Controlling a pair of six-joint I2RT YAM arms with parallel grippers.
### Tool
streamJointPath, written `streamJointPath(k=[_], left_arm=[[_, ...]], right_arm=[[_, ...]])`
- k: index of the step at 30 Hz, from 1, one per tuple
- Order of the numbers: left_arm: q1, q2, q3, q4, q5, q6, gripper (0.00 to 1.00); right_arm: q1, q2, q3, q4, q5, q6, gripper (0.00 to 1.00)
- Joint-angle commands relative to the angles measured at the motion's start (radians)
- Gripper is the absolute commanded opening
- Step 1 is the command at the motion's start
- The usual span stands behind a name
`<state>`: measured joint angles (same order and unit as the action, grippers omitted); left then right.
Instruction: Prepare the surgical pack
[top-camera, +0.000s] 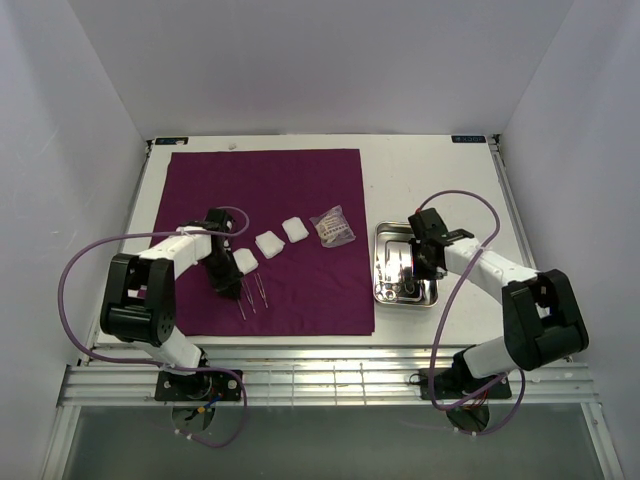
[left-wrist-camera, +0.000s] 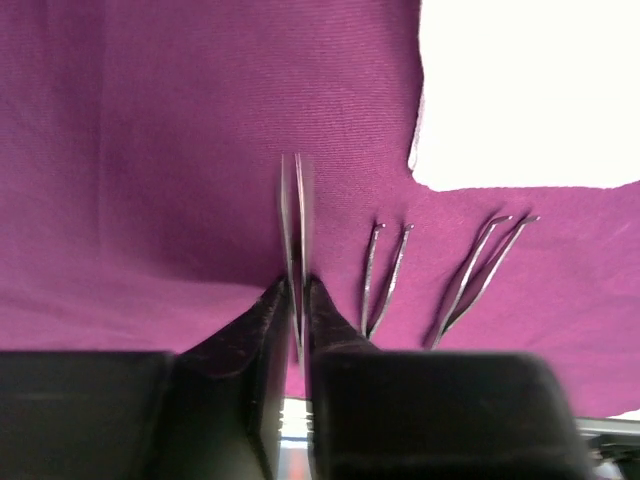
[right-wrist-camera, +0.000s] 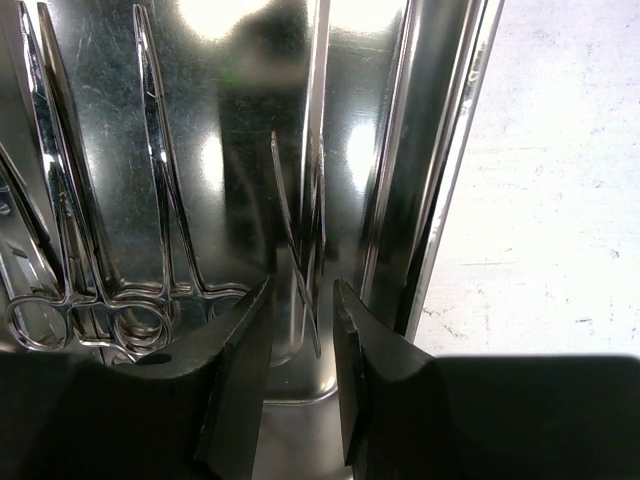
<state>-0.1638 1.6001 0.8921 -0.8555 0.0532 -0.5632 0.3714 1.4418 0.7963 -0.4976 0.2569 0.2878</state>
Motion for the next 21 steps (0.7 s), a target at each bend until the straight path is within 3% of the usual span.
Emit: streamJointPath(k=[1,10,21], left_arm=[[0.0,0.001,0.011,0.03,-0.036,-0.004,0.15],[-0.002,-0.017,0.013,0.015,-0.038,-0.003,0.0],[0.0,-0.111,0.179,-0.099,-0.003,0.036,0.0]], right_arm=[[0.004,-0.038,0.009,-0.019,0.002,0.001,0.36],[0.004,-0.067,0.041,-0.05,0.022,-0.013,0.36],[0.027,-0.176,0.159,-0.039,-0.079,-0.073,0.48]])
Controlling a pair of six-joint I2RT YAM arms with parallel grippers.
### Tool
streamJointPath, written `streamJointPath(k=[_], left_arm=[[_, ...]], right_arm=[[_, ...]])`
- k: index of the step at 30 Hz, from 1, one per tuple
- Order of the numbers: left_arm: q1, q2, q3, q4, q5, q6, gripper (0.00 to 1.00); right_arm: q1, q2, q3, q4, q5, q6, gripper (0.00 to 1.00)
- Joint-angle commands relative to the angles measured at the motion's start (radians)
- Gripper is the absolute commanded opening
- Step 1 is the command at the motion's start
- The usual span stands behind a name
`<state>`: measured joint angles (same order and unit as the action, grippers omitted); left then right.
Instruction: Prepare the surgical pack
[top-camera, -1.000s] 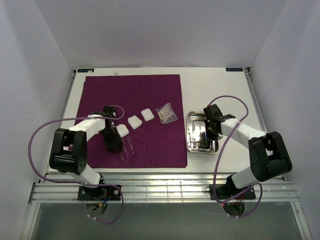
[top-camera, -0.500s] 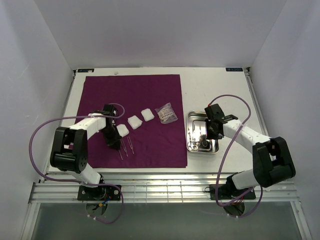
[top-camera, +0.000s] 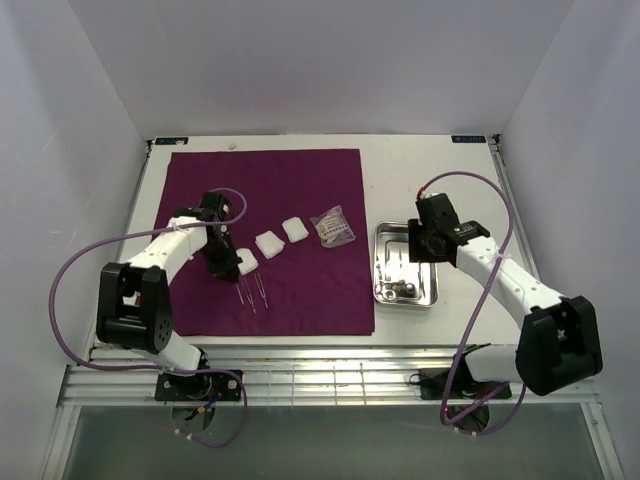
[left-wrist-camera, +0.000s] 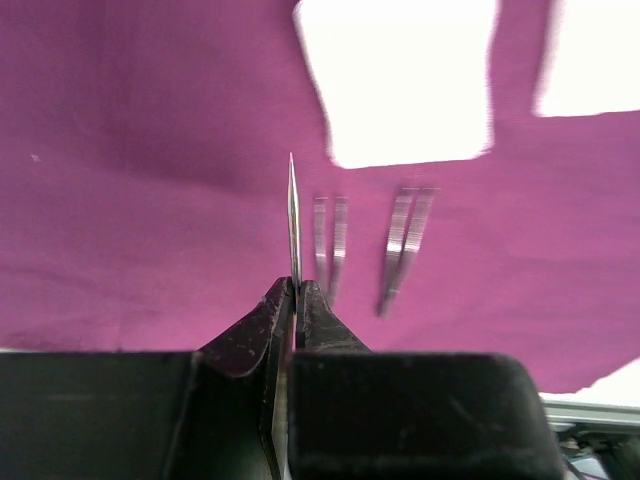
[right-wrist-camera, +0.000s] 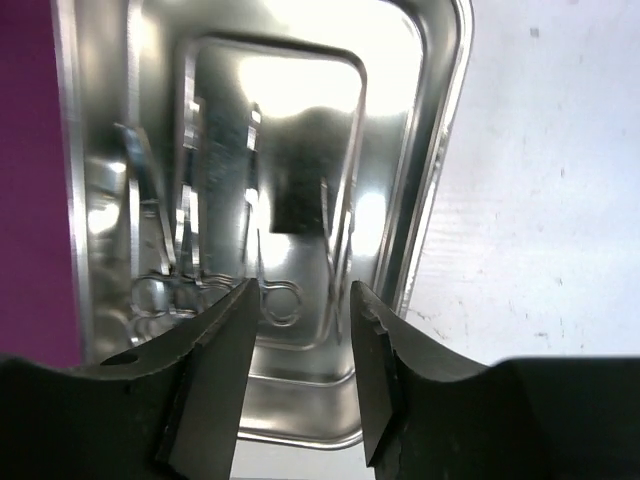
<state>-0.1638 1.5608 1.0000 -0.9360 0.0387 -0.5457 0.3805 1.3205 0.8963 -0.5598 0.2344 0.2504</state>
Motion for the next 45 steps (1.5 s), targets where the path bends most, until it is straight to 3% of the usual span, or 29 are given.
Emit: streamJointPath(k=[1,6,11,13,16,21,30,35,44,45], left_arm=[[0.0,-0.09,0.086,-0.018,0.023,0.029,0.0],[-0.002,-0.163,0.127,0.073,0.177,0.108,0.0],[-0.006,-0.292,0.016,0.57,0.652,0.232,0.0],[-0.017,-0.344,-0.036,0.806,0.739,0.205,0.0],[-0.017,-0.348,-0.047,0.998,0.867,0.083,0.0],[-0.029,-0.324,-0.031,1.065,0.966,-0.014,0.0],[-0.048,-0.357,-0.041,1.071,0.986,-0.02,0.0],[-0.052,-0.351,-0.038,1.079,0.981,-0.028,0.0],[-0.052,-0.354,-0.054,1.082,0.995,-0.046,0.0],[-0.052,-0.355,-0.057,1.083,0.991,-0.046,0.0]], right_arm=[[0.033,-0.064,0.075,0.035,-0.072,-0.043,0.48],[0.064,-0.098,0.116,0.155,-0.281,-0.089,0.55],[0.145,-0.078,0.147,0.346,-0.486,-0.079,0.67],[0.188,-0.052,0.153,0.493,-0.582,-0.047,0.69],[0.219,0.012,0.151,0.73,-0.755,0.019,0.69],[0.267,0.146,0.197,0.931,-0.943,0.142,0.67],[0.297,0.239,0.243,1.1,-0.995,0.266,0.66],[0.308,0.27,0.25,1.141,-1.032,0.312,0.55],[0.31,0.279,0.248,1.155,-1.018,0.339,0.08],[0.31,0.273,0.245,1.147,-1.005,0.337,0.08]])
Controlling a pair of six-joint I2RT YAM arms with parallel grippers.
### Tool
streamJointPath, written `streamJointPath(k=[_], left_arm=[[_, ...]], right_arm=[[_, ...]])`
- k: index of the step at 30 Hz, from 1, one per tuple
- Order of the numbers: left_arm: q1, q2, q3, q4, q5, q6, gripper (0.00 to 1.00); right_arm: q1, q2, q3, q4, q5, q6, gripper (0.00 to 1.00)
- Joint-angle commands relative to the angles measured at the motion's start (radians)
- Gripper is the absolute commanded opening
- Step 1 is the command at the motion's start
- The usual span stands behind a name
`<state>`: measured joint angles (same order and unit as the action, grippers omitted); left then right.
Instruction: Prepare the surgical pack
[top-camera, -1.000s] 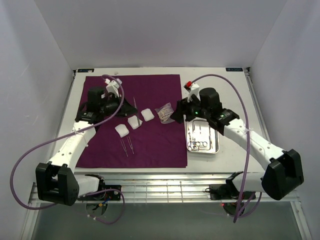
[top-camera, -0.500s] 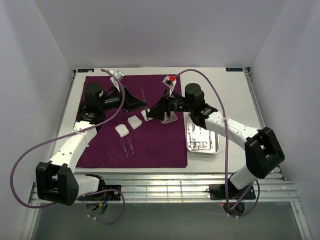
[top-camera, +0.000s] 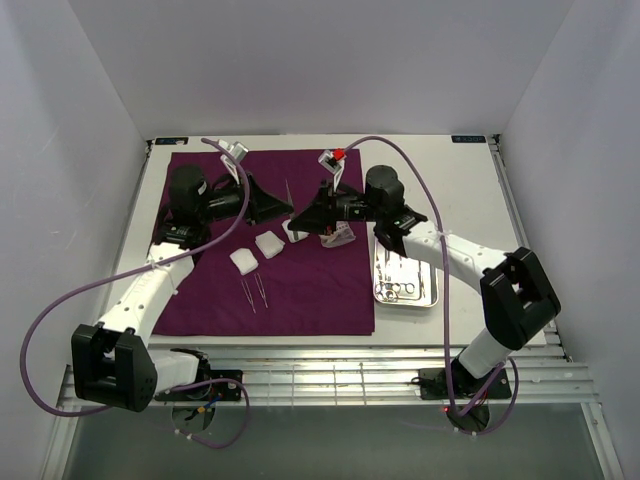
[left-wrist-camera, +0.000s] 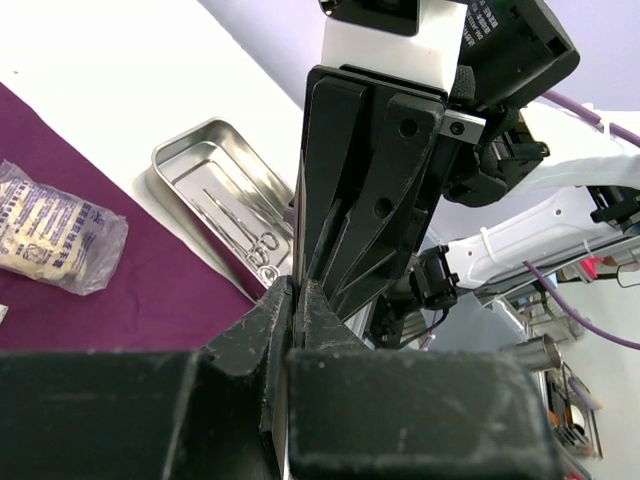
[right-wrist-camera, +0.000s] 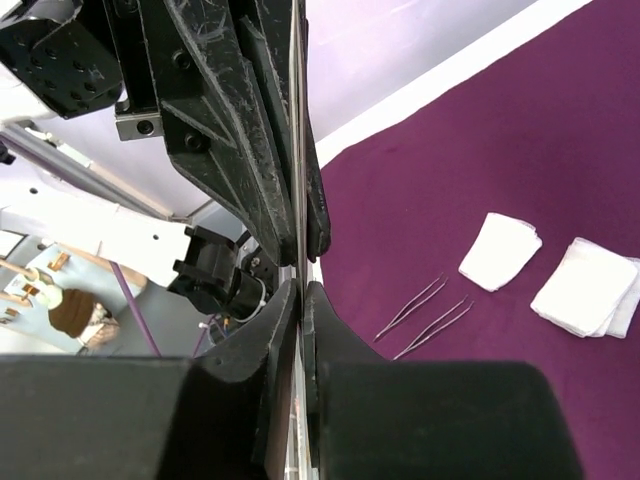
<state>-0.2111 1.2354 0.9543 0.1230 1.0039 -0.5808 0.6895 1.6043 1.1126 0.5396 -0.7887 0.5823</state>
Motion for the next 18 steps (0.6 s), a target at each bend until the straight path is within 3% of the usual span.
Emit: streamJointPath(k=[1,2,5,6,10,13,15,18], left_arm=[[-0.005,-0.03,-0.015,0.023,0.015,-0.017,0.0],[-0.005,-0.028,-0.017,0.014,-0.007,-0.022,0.0],[-0.005,-0.011,-0.008,-0.052,-0.079,-0.007,0.63],[-0.005,-0.005,0.003,-0.074,-0.089,0.008,0.97],[-0.007,0.013,0.03,-0.294,-0.269,0.096,0.98],[-0.005,0.035,0.063,-0.46,-0.515,0.145,0.98],[-0.005,0.051,0.063,-0.543,-0.708,0.188,0.98],[-0.005,0.067,0.046,-0.62,-0.804,0.229,0.98]], right_arm=[[0.001,-0.015,0.027,0.039,0.028,0.002,0.08],[0.001,-0.021,0.029,-0.005,0.054,-0.007,0.08],[0.001,-0.043,0.047,-0.136,0.153,-0.079,0.08],[0.001,-0.052,0.049,-0.23,0.189,-0.123,0.08],[-0.005,-0.119,0.012,-0.435,0.395,-0.191,0.08],[-0.03,-0.173,-0.022,-0.709,0.661,-0.214,0.08],[-0.047,-0.201,-0.039,-0.937,1.014,-0.226,0.08],[-0.089,-0.222,-0.095,-1.093,1.155,-0.22,0.08]])
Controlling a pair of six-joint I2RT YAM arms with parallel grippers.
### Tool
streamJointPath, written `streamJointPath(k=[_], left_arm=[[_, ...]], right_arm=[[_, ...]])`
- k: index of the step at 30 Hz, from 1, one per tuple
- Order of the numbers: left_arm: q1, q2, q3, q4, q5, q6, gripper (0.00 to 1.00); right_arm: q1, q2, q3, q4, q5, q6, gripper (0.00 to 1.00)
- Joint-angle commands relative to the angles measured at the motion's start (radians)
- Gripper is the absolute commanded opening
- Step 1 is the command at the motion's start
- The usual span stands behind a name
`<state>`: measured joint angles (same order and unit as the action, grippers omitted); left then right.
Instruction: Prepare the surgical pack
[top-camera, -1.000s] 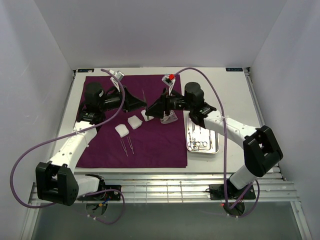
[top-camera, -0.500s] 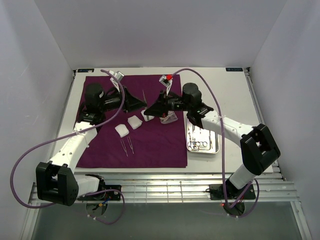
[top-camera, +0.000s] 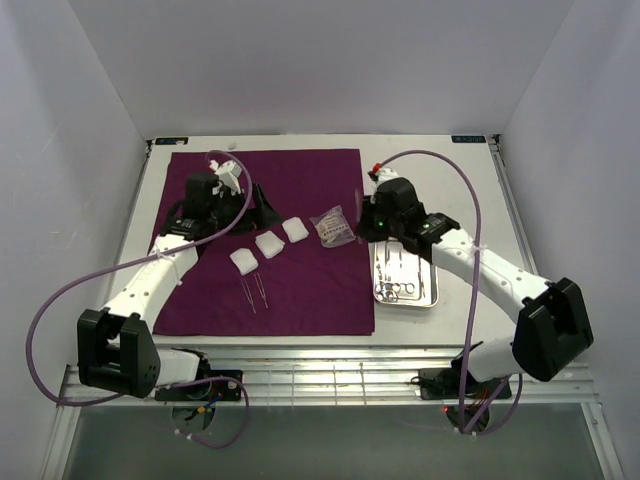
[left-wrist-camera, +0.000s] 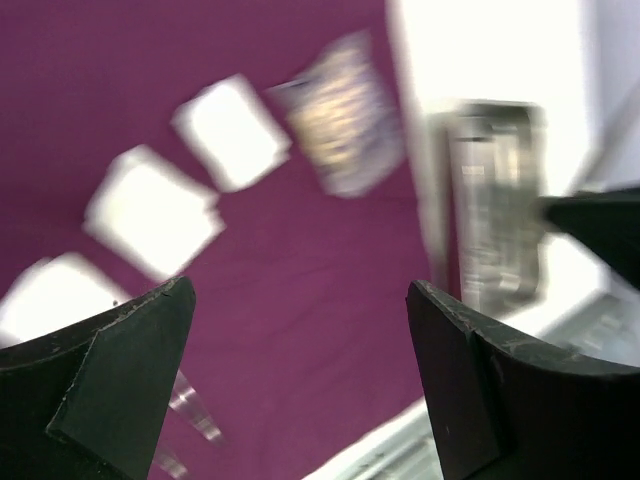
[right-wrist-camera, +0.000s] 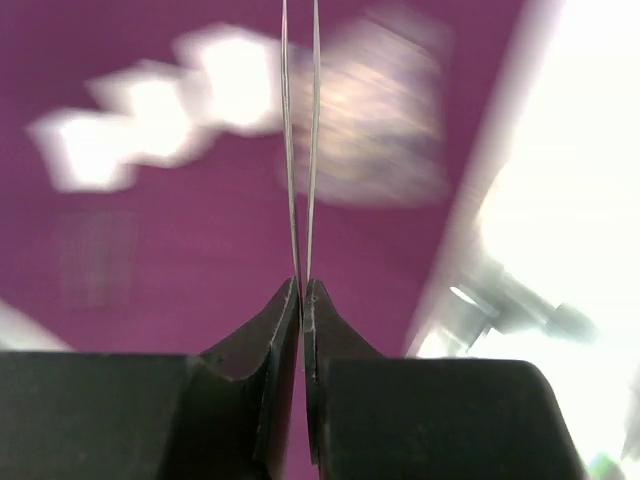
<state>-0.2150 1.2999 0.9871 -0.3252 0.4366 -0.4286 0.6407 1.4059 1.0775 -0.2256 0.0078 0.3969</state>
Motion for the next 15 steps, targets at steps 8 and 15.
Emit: streamJointPath(k=[8,15], left_arm=[[-0.001,0.001,-0.044,-0.212,-0.254,0.068,0.98],[-0.001,-0.005,-0.042,-0.207,-0.266,0.08,0.98]], right_arm=[[-0.171,-0.01,-0.182,-0.4,0.419,-0.056,0.08],[-0.171,0.042,-0.211,-0.388,0.416,-0.056,0.08]])
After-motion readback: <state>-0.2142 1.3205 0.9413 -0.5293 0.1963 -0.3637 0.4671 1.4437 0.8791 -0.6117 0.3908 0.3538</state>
